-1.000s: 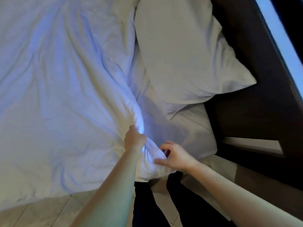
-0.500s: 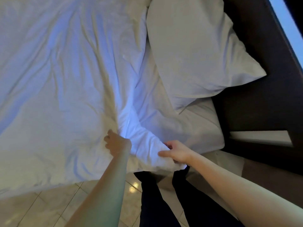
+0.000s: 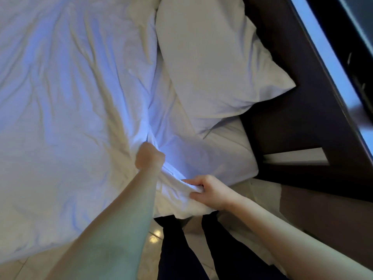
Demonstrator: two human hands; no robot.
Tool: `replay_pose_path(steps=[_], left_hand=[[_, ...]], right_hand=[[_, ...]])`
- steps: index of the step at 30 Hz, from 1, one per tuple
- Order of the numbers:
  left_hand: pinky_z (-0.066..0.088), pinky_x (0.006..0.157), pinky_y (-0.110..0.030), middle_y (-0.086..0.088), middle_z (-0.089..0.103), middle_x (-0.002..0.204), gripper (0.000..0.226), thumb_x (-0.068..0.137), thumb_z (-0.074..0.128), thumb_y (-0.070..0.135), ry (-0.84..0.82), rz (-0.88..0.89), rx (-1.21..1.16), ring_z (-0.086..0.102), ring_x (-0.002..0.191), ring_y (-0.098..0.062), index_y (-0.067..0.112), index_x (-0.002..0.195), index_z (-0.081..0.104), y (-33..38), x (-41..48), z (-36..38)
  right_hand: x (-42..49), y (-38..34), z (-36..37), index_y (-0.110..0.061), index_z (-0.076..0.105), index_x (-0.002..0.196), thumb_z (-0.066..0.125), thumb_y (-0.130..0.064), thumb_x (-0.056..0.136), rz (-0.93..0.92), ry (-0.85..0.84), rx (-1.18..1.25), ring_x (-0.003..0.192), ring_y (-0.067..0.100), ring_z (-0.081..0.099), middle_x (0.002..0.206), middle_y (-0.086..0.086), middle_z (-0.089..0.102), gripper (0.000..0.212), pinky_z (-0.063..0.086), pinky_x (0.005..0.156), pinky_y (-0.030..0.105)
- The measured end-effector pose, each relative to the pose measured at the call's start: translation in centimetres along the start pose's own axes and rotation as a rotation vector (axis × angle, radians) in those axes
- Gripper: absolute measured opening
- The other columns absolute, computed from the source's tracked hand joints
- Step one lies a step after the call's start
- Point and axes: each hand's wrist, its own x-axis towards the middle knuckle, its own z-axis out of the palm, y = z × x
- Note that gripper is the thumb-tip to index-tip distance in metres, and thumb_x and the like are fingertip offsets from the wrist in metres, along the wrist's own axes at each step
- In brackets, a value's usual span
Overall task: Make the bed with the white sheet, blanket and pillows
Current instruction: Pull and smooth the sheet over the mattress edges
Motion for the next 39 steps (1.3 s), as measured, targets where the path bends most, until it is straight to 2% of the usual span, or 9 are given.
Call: replay_pose_path(steps=[5, 8, 10, 13, 16, 21, 25, 32, 39], left_hand=[[0.049, 0.095, -0.038, -0.022, 0.07, 0.115, 0.04, 0.092, 0.065, 0.024, 0.134, 0.196, -0.39, 0.066, 0.11, -0.036, 0.001, 0.125, 0.065, 3.6, 0.4, -2.4], [0.052, 0.081, -0.043, -0.02, 0.067, 0.086, 0.025, 0.09, 0.068, 0.025, 0.165, 0.41, -0.617, 0.063, 0.081, -0.03, 0.002, 0.097, 0.066, 9.4, -0.8, -4.1], [0.051, 0.072, -0.045, -0.019, 0.06, 0.076, 0.028, 0.087, 0.067, 0.03, 0.152, 0.527, -0.717, 0.055, 0.07, -0.026, 0.004, 0.082, 0.057, 13.8, -2.1, -4.8], [0.043, 0.065, -0.037, -0.017, 0.05, 0.074, 0.035, 0.085, 0.064, 0.032, 0.073, 0.623, -0.821, 0.045, 0.066, -0.021, 0.001, 0.083, 0.048, 18.9, -4.3, -4.9], [0.043, 0.067, -0.036, -0.005, 0.044, 0.076, 0.037, 0.084, 0.061, 0.036, -0.027, 0.569, -0.851, 0.041, 0.069, -0.015, 0.002, 0.088, 0.046, 20.4, -5.3, -2.8], [0.06, 0.076, -0.06, -0.001, 0.057, 0.089, 0.022, 0.091, 0.062, 0.033, -0.274, 0.401, -0.825, 0.06, 0.077, -0.021, 0.016, 0.102, 0.055, 19.7, -6.2, 2.1], [0.064, 0.072, -0.05, 0.002, 0.057, 0.107, 0.024, 0.099, 0.058, 0.025, -0.381, 0.282, -0.828, 0.062, 0.1, -0.025, 0.027, 0.122, 0.052, 19.1, -6.4, 4.6], [0.064, 0.071, -0.049, -0.006, 0.064, 0.113, 0.031, 0.092, 0.061, 0.017, -0.393, 0.212, -0.934, 0.066, 0.1, -0.025, 0.019, 0.123, 0.057, 19.2, -6.0, 5.5], [0.058, 0.092, -0.046, 0.004, 0.062, 0.124, 0.041, 0.09, 0.072, 0.039, -0.619, 0.221, -0.608, 0.062, 0.114, -0.023, 0.026, 0.125, 0.056, 17.6, -4.8, 5.2]], right_hand=[[-1.3, 1.1, -3.3, -0.039, 0.062, 0.136, 0.071, -0.025, 0.084, -0.006, 0.154, -0.113, 0.108, 0.0, 0.061, 0.12, -0.016, 0.068, 0.054, 0.046, 0.093, 0.019], [-2.2, 2.6, -6.6, -0.023, 0.074, 0.094, 0.072, -0.024, 0.085, 0.102, 0.364, -0.065, 0.07, 0.005, 0.061, 0.079, -0.008, 0.07, 0.009, 0.048, 0.067, 0.029], [-2.8, 4.1, -9.4, -0.011, 0.06, 0.073, 0.07, -0.025, 0.089, 0.17, 0.505, -0.061, 0.054, 0.01, 0.048, 0.058, -0.004, 0.054, 0.023, 0.036, 0.053, 0.032], [-4.4, 5.8, -13.6, -0.011, 0.048, 0.068, 0.065, -0.026, 0.092, 0.208, 0.632, -0.091, 0.055, 0.014, 0.04, 0.056, -0.002, 0.047, 0.033, 0.032, 0.051, 0.034], [-4.7, 7.8, -15.6, -0.012, 0.045, 0.069, 0.057, -0.025, 0.093, 0.3, 0.624, -0.147, 0.058, 0.018, 0.043, 0.062, 0.002, 0.049, 0.03, 0.03, 0.053, 0.032], [-4.0, 12.7, -15.2, -0.016, 0.048, 0.067, 0.066, -0.018, 0.091, 0.358, 0.632, -0.286, 0.072, 0.034, 0.06, 0.067, 0.004, 0.055, 0.029, 0.038, 0.059, 0.037], [-3.2, 13.9, -14.5, -0.017, 0.047, 0.071, 0.063, -0.015, 0.094, 0.375, 0.62, -0.413, 0.083, 0.038, 0.061, 0.085, 0.014, 0.058, 0.028, 0.032, 0.064, 0.034], [-0.4, 15.0, -14.6, -0.004, 0.065, 0.099, 0.054, -0.015, 0.101, 0.488, 0.627, -0.501, 0.1, 0.04, 0.061, 0.113, 0.018, 0.058, 0.015, 0.046, 0.079, 0.038], [1.7, 16.6, -14.2, -0.003, 0.063, 0.107, 0.052, -0.01, 0.101, 0.572, 0.549, -0.511, 0.106, 0.039, 0.06, 0.121, 0.019, 0.057, 0.015, 0.048, 0.087, 0.04]])
